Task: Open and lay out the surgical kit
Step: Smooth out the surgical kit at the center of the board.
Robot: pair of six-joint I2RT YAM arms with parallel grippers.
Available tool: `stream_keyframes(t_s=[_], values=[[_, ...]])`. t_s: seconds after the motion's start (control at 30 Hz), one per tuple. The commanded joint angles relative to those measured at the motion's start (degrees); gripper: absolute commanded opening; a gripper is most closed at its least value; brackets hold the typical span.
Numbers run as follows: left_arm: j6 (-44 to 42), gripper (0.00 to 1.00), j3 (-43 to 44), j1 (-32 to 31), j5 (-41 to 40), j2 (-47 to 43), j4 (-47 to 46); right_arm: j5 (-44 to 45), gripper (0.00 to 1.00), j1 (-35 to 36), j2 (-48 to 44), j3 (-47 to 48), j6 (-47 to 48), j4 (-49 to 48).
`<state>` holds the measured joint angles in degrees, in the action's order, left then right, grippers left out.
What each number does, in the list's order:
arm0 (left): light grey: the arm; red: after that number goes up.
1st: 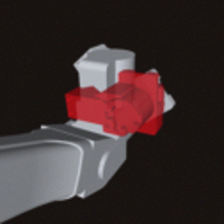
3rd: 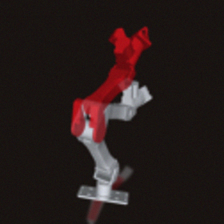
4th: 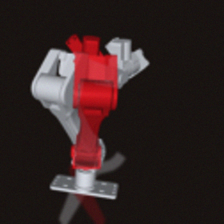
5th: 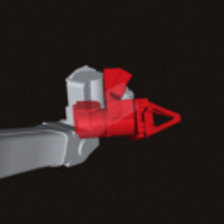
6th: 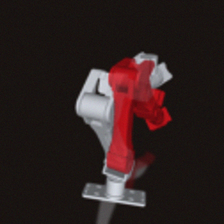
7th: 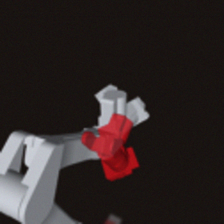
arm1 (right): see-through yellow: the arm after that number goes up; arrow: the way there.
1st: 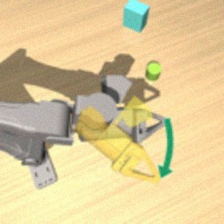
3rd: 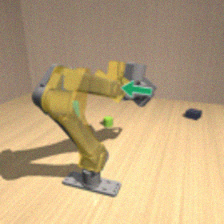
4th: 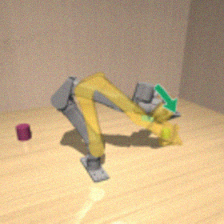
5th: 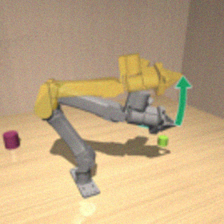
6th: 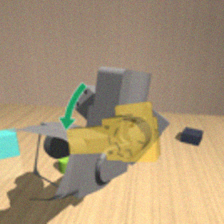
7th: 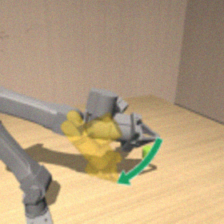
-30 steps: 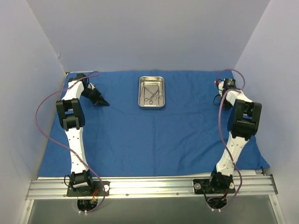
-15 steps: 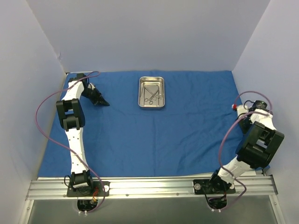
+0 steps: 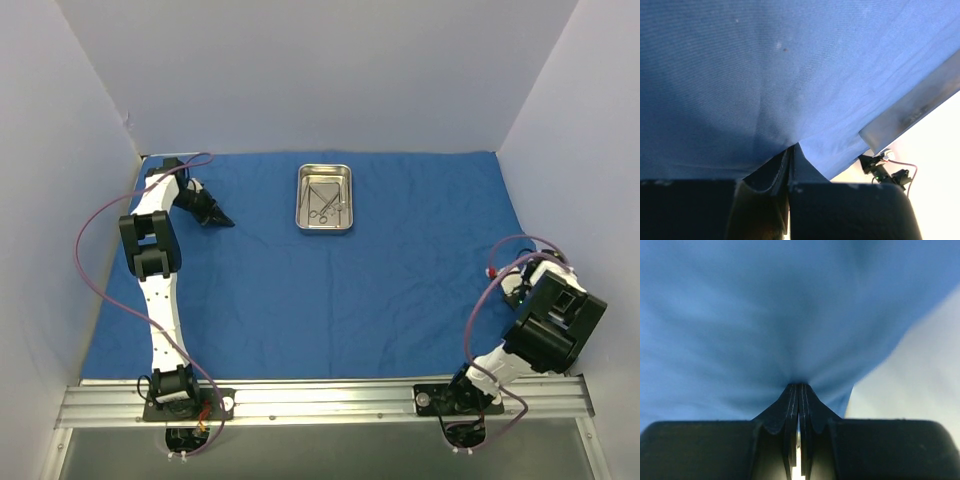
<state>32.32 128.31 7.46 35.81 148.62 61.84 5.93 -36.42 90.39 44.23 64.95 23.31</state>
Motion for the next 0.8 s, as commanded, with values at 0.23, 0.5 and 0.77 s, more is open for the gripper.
stream_keyframes(t_s=[0.23, 0.5, 0.77], values=[[-2.52, 0.04, -0.17, 1.15, -8.39, 3.52, -4.01, -13.13, 0.00, -7.26, -3.64, 4.98, -0.43, 11.92], [-2.35, 0.04, 1.41, 1.15, -8.13, 4.22, -3.40, -7.27, 0.00, 0.05, 0.49, 3.60, -0.52, 15.02], [-2.61, 0.04, 2.38, 1.24, -8.30, 5.02, -3.13, 7.68, 0.00, -9.36, -4.17, -8.80, 2.55, 7.36]])
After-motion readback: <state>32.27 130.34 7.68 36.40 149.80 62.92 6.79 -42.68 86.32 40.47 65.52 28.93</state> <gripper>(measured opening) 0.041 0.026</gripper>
